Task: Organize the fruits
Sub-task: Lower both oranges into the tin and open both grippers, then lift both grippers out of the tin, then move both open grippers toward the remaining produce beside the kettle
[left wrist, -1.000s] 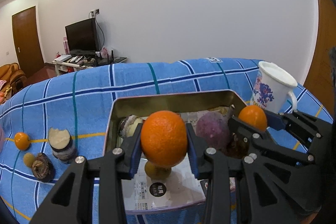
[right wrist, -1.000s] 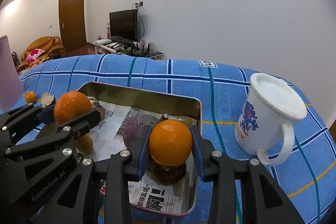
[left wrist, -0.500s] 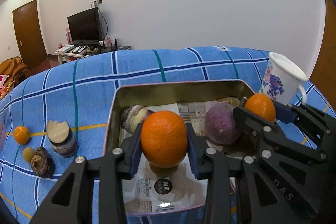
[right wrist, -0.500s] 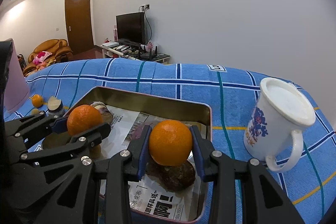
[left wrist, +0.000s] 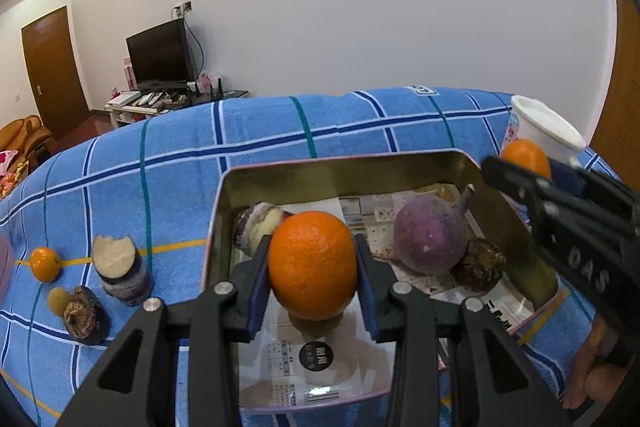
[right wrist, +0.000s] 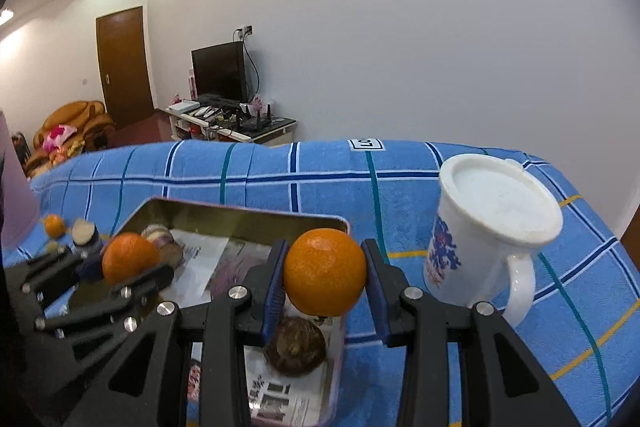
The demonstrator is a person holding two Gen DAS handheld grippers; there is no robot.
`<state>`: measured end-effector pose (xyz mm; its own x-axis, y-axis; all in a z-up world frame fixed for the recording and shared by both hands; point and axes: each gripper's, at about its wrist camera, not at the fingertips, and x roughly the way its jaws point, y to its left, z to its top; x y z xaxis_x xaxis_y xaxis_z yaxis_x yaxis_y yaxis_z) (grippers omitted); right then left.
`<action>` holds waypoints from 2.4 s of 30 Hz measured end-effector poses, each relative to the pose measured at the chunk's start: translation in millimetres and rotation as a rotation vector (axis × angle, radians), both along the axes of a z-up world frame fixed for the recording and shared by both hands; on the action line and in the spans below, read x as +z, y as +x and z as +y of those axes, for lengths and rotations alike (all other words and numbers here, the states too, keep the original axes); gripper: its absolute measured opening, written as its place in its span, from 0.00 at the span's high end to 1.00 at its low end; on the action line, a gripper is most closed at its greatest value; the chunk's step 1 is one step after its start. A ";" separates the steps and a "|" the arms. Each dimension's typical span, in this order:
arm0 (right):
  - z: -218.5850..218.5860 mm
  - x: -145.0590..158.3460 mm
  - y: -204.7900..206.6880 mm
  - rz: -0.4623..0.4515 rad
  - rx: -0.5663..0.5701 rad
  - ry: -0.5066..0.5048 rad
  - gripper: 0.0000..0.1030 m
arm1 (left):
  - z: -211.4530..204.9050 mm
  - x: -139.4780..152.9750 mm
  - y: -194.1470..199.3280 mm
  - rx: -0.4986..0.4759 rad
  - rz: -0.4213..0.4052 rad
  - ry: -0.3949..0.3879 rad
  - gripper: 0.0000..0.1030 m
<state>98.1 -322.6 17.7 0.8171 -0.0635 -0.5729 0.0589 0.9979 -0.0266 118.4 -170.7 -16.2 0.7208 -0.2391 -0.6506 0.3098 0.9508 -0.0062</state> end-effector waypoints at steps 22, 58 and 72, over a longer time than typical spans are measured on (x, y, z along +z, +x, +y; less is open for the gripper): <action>35.7 -17.4 64.2 0.128 0.202 0.186 0.48 | -0.5 -2.7 1.4 -0.008 0.021 -0.005 0.54; 37.3 17.3 -57.2 -0.320 -0.096 0.015 0.11 | 69.1 15.8 -57.4 0.264 -0.238 0.061 0.00; 64.4 14.9 -67.4 -0.304 -0.070 -0.018 0.11 | 95.1 12.4 -65.5 0.264 -0.195 0.053 0.00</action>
